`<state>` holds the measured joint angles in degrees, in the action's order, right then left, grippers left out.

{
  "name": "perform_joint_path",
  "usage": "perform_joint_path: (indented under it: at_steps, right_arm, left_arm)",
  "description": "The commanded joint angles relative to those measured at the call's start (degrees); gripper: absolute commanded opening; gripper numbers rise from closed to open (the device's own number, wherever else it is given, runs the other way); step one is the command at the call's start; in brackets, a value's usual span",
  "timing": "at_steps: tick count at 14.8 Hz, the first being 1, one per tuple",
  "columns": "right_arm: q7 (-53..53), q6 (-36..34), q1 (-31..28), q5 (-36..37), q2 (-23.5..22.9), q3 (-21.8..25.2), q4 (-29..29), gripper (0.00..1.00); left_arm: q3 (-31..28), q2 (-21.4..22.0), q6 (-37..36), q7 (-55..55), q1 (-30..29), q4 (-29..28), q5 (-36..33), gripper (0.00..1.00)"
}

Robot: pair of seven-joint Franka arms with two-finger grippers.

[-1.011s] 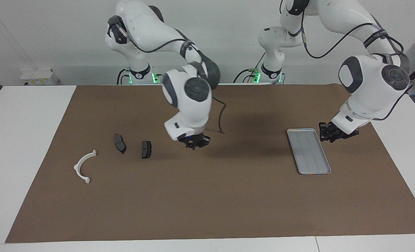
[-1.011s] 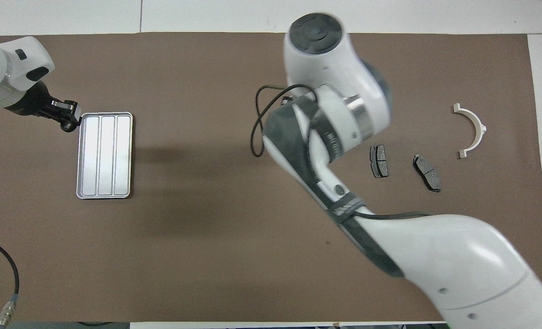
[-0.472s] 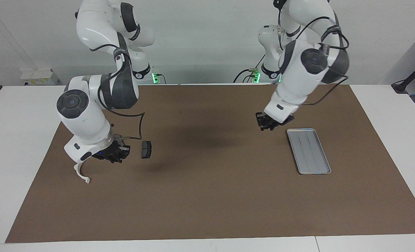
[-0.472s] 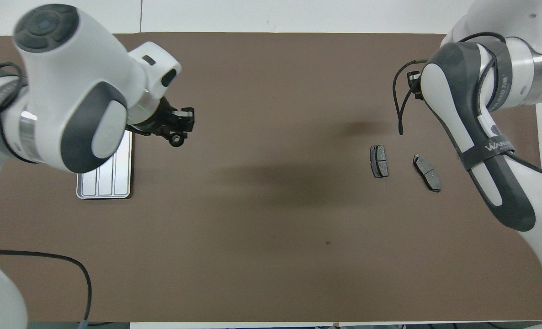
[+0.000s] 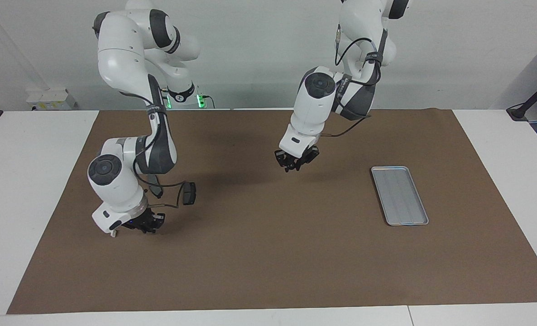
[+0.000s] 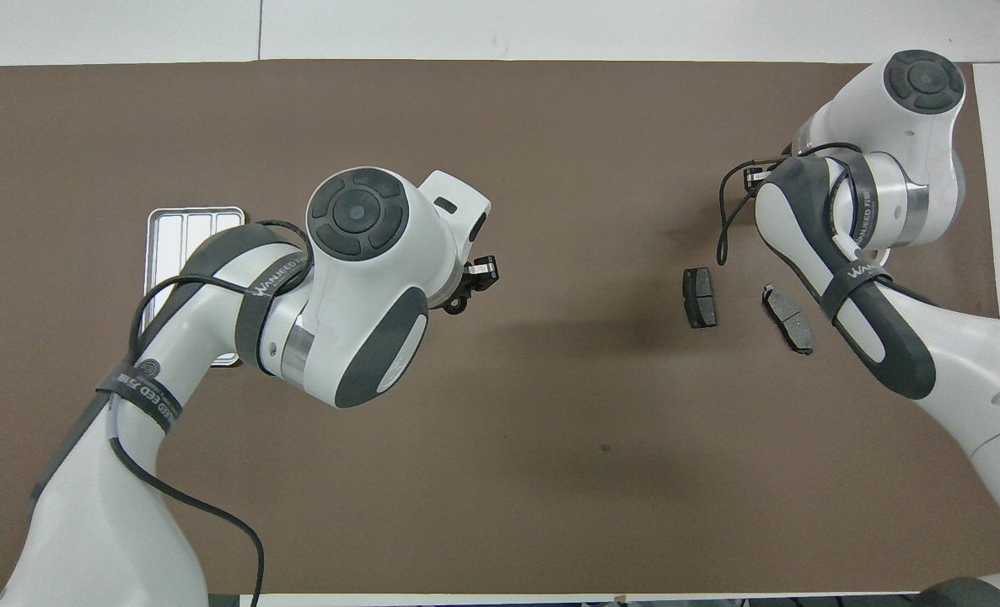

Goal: Place bearing gear from tray to pile

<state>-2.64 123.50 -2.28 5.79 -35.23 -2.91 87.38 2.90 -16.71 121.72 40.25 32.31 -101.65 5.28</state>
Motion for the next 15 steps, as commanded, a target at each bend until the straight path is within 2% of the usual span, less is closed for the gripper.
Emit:
perform_joint_path:
  at_steps: [1,6,7,8,11,15]
  right_arm:
    - [1.4,3.6,-0.8,0.5,-1.2,-0.7,0.6,0.00]
    - [1.2,4.5,-1.1,0.4,-1.7,-0.7,0.9,0.00]
    - [1.1,4.5,-1.1,0.4,-1.7,-0.7,0.9,0.41]
    - [0.9,4.3,-1.1,0.4,-1.6,-0.7,0.9,0.99]
    - [0.9,-1.0,-0.2,0.5,1.6,-0.6,0.4,1.00]
    - [1.0,-11.6,2.7,0.6,9.8,-0.6,-0.1,1.00]
  left_arm:
    - [-1.1,-1.0,8.4,1.2,1.2,-6.1,0.1,0.00]
    - [-1.2,-4.0,13.3,3.2,2.7,-6.8,0.1,0.00]
    - [-1.2,-4.6,14.1,3.8,3.1,-6.4,0.2,0.00]
    - [-1.2,-5.4,14.4,3.9,3.1,-6.0,0.2,0.00]
    - [-1.4,-5.5,14.8,3.8,3.1,-6.0,0.1,0.00]
    - [-1.7,-6.3,17.0,3.4,2.1,-6.1,-1.6,0.00]
